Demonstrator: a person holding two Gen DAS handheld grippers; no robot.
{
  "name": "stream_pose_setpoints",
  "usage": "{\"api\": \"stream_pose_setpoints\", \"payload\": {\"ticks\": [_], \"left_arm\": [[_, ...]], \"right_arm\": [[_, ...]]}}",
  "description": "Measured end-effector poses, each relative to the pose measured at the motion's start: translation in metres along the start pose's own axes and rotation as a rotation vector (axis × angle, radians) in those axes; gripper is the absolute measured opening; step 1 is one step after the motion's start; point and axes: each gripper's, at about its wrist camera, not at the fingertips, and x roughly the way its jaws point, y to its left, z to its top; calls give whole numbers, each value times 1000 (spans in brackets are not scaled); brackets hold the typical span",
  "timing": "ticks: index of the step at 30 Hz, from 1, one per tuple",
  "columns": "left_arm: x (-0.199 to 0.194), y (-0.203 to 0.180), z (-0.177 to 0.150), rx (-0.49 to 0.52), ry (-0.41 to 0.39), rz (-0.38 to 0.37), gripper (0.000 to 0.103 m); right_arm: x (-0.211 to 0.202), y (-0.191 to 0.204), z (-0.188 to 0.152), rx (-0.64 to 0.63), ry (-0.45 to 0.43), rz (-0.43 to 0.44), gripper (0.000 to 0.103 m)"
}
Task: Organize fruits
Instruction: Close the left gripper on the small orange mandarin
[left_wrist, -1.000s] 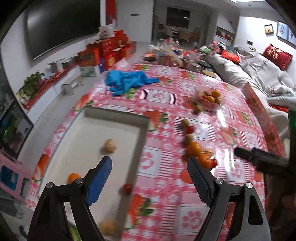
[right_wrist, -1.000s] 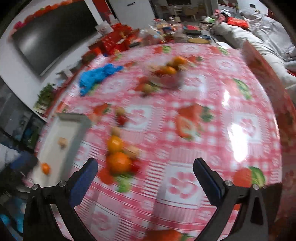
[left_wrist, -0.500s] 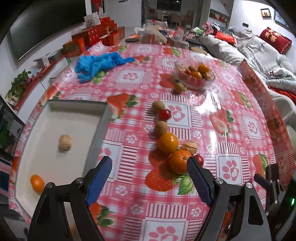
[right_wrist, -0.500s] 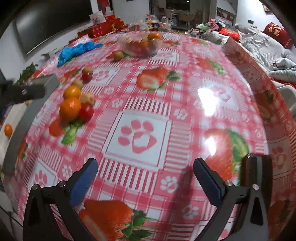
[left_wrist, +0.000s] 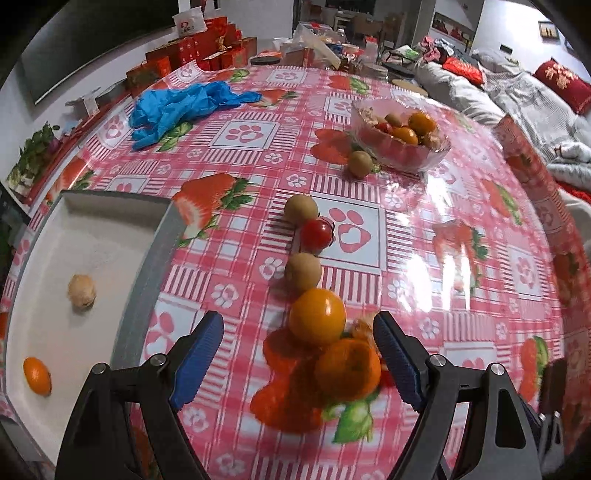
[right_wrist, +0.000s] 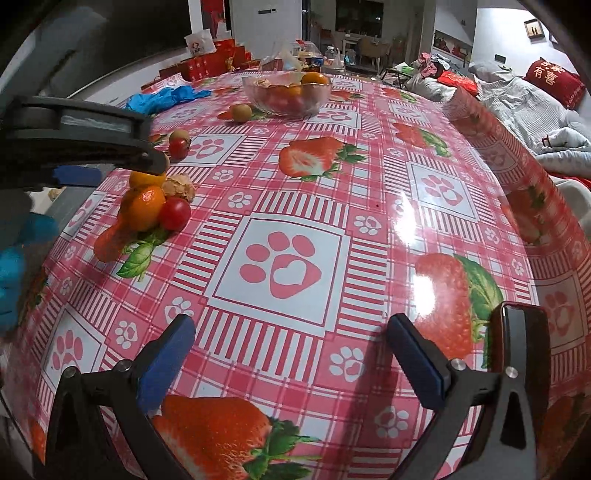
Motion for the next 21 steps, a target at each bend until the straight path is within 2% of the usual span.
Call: {"api": "stream_pose_setpoints", "payload": {"ticks": [8, 9, 11, 12, 14, 21], "left_arm": [[19, 2, 8, -45, 24, -17, 82], [22, 2, 7, -43, 33, -20, 69], [27, 0, 6, -29, 46, -14, 58], [26, -2, 6, -11, 36, -12, 47], [25, -6, 5, 16, 28, -10, 36], [15, -4, -12, 44, 8, -31, 36]], "right_arm": [[0, 0, 0, 1, 0, 0, 103], [-1, 0, 0, 1, 0, 0, 103], [0, 0, 0, 1, 0, 0, 103], [-1, 0, 0, 1, 0, 0, 103], [-1, 0, 0, 1, 0, 0, 103], [0, 0, 0, 1, 0, 1, 103]]}}
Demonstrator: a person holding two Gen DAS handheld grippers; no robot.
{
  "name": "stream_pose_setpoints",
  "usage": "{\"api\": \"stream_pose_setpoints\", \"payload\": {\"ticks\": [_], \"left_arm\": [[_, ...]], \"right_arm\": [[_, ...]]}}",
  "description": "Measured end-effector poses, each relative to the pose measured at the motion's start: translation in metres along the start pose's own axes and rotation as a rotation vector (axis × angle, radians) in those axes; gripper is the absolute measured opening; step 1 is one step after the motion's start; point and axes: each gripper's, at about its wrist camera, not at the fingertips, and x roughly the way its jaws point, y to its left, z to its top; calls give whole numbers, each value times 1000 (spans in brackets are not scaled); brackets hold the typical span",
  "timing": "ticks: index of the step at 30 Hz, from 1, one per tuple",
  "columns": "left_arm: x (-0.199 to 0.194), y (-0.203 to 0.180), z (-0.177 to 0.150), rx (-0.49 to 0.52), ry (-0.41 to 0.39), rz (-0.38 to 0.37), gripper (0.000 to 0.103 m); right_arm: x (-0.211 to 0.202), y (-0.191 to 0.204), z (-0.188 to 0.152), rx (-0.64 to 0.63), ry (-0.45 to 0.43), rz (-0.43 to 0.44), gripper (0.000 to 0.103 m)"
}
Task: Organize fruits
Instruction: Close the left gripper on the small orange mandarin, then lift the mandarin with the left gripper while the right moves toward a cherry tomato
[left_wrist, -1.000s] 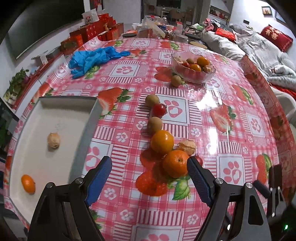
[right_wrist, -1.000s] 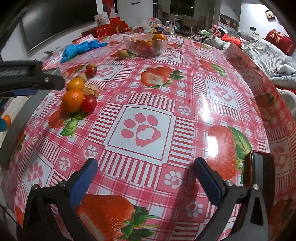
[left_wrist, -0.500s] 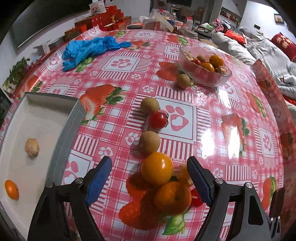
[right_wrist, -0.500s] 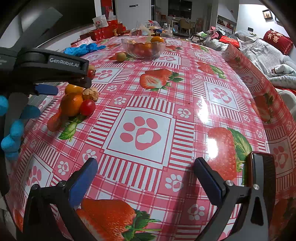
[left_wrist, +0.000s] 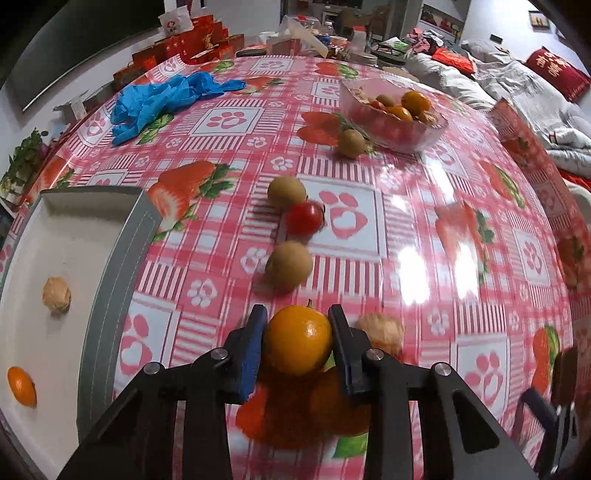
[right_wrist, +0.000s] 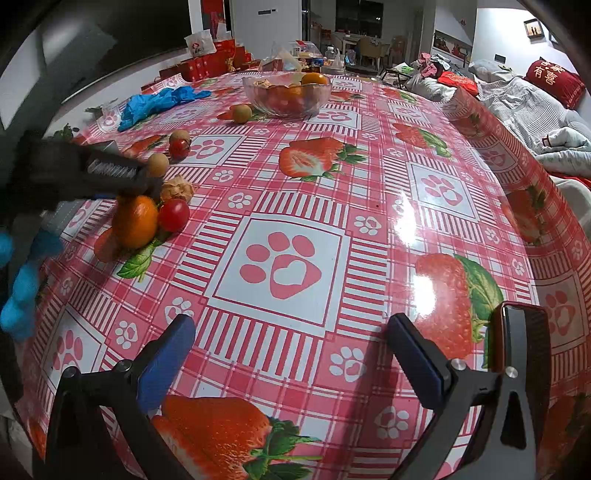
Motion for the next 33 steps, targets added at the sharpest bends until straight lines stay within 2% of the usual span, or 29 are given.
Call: {"api": "stream_pose_setpoints", "payload": {"ticks": [6, 10, 13, 17, 21, 28, 33], "left_arm": [[-18, 17, -27, -28, -16, -14, 36], [-27, 40, -48, -103, -9, -36, 36], [-33, 43, -63, -68, -33, 1, 36], [-39, 43, -76, -48, -54, 6, 36], [-42, 37, -86, 4, -97, 43, 36], [-44, 38, -95, 9, -162, 42, 36], [-45, 38, -97, 4, -173, 43, 36]], "right_arm": [[0, 0, 0, 0, 0, 0, 103], [0, 0, 0, 0, -1, 0, 103], [0, 0, 0, 0, -1, 0, 103], [0, 0, 0, 0, -1, 0, 103], [0, 0, 0, 1, -1, 0, 103], [-1, 0, 0, 1, -1, -1, 103], [-1, 0, -1, 1, -1, -1, 103]]}}
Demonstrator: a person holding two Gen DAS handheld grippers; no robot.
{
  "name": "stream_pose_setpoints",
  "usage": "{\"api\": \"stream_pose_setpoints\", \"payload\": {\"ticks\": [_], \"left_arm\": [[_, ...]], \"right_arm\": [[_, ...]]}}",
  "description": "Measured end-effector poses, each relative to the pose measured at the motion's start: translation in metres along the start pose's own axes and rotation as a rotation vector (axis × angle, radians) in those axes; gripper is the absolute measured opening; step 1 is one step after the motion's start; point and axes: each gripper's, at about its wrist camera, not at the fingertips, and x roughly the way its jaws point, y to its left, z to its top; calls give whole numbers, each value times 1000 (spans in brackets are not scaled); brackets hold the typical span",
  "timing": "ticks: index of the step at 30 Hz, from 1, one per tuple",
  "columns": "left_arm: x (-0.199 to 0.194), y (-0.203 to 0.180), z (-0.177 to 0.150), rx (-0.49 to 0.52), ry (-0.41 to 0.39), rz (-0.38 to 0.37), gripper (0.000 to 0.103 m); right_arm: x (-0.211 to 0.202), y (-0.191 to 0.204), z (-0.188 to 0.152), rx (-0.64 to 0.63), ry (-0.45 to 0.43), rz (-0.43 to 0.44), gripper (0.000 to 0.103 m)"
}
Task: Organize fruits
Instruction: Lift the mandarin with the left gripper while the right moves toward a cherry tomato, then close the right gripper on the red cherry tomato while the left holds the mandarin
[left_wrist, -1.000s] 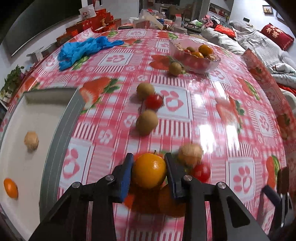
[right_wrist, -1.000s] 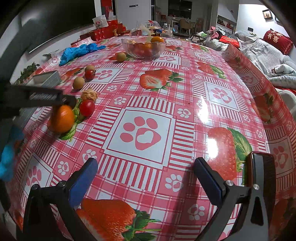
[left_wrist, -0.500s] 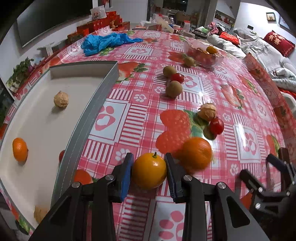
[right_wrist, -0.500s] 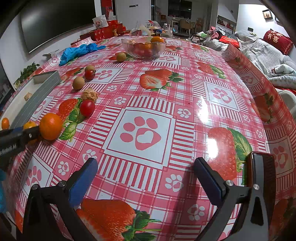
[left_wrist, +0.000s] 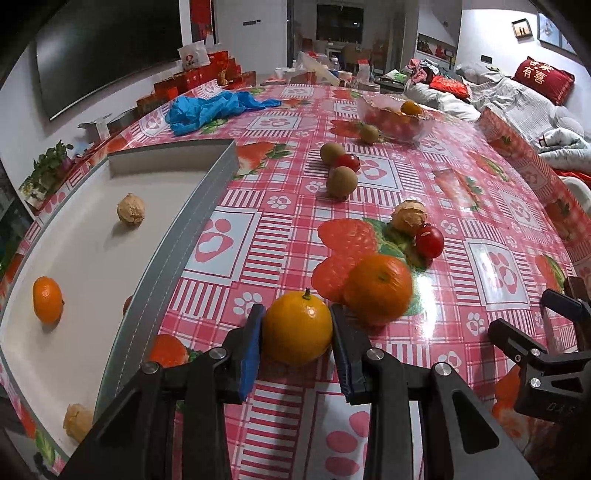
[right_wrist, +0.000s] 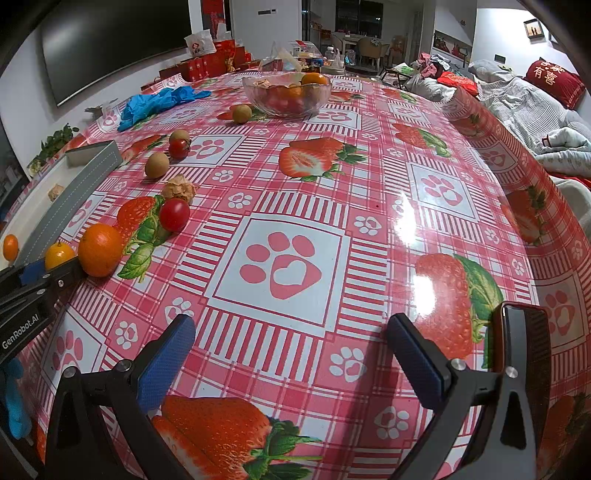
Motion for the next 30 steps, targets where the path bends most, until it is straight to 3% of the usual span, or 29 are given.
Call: {"api": "stream_pose_setpoints", "payload": {"ticks": [20, 30], "left_arm": [[0, 2, 2, 3, 34, -29, 36], [-4, 7, -4, 1, 38, -39, 36]], "right_arm": [[0, 1, 2, 7, 8, -6, 103], [18, 25, 35, 5, 63, 58, 103]]}}
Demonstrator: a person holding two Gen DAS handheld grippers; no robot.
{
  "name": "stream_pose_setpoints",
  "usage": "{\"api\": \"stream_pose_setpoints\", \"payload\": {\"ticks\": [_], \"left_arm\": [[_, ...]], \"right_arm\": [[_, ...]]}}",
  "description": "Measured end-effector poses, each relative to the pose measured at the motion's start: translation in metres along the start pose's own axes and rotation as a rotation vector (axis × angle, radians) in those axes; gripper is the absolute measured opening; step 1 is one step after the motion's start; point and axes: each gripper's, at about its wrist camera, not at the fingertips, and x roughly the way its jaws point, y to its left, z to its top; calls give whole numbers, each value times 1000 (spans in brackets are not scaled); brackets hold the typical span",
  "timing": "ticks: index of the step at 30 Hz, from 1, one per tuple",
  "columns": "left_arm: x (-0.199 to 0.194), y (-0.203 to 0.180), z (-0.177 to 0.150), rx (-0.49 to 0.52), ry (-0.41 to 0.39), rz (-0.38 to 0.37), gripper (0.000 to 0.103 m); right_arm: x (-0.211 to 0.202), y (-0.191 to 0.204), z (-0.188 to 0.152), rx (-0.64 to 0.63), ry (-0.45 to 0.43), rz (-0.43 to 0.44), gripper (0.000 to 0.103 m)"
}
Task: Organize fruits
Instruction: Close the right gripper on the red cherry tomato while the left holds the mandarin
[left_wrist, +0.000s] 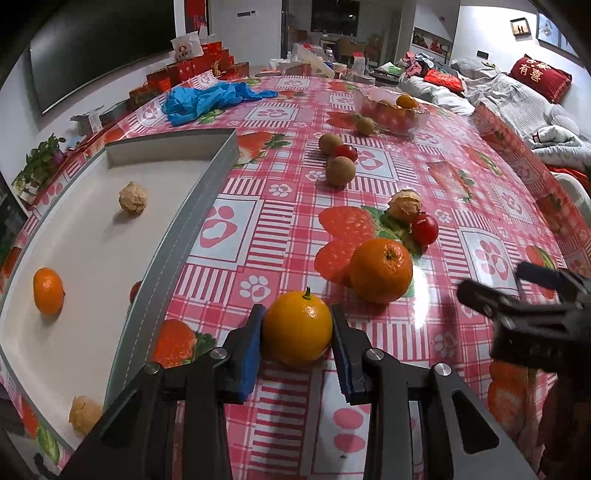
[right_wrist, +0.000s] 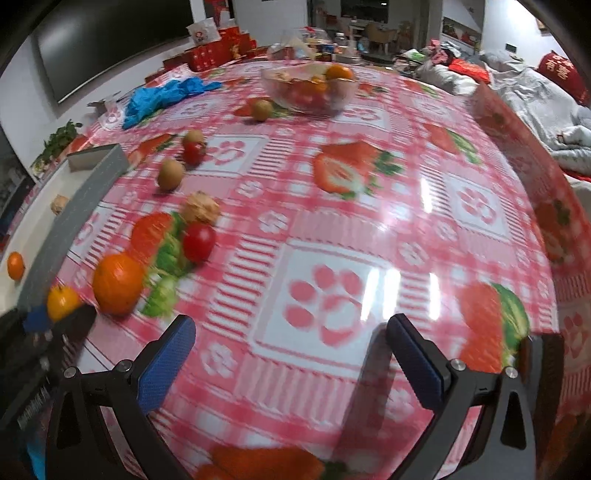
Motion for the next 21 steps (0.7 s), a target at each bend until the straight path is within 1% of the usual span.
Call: {"api": "stream_pose_setpoints", "payload": {"ticks": [6, 8, 9, 10, 11, 13, 15, 16, 18, 19, 21], "left_arm": [[-3, 4, -6, 2, -1, 1, 36], [-4, 5, -7, 3, -3, 0, 36], [-5, 5, -7, 3, -4, -1, 36], [-5, 5, -7, 3, -3, 0, 36], [-4, 5, -7, 4, -3, 0, 36], [-5, 5, -7, 5, -2, 0, 36], [-5, 5, -8, 9, 0, 0, 36], [-5, 5, -8, 12, 1, 1, 36], [-5, 5, -7, 14, 2, 1, 36], [-5, 4, -7, 15, 3, 0, 36], [-6, 5, -7, 10, 6, -4, 36]], "right_arm": [[9, 19, 21, -14, -2, 51, 103], [12, 23, 27, -8, -2, 57, 102], [14, 25, 29, -10, -2, 57, 98], [15, 28, 31, -14, 2, 57, 91], [17, 31, 33, -23, 7, 54, 88], [18, 39, 35, -50, 2, 28, 68], [18, 46, 34, -79, -7, -2, 55], [17, 46, 34, -84, -11, 3, 42], [15, 46, 34, -84, -12, 28, 24], [14, 44, 35, -73, -7, 44, 24], [10, 35, 33, -22, -3, 126, 24]]}}
